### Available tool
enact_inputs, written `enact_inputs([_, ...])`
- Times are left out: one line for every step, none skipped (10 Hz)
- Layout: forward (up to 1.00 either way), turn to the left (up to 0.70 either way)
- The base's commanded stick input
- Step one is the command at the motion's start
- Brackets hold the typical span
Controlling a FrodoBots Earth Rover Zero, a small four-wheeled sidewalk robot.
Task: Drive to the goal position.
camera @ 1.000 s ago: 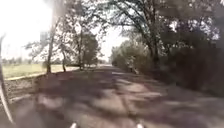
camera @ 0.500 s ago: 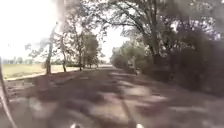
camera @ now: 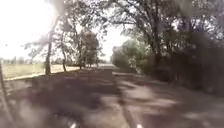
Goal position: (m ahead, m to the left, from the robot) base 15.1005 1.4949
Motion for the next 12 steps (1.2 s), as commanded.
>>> enact_inputs([0.49,0.00])
enact_inputs([0.49,0.00])
enact_inputs([0.49,0.00])
enact_inputs([0.49,0.00])
enact_inputs([0.49,0.00])
enact_inputs([0.49,0.00])
enact_inputs([0.48,0.00])
enact_inputs([0.46,0.00])
enact_inputs([0.46,0.00])
enact_inputs([0.46,0.00])
enact_inputs([0.45,0.00])
enact_inputs([0.45,0.00])
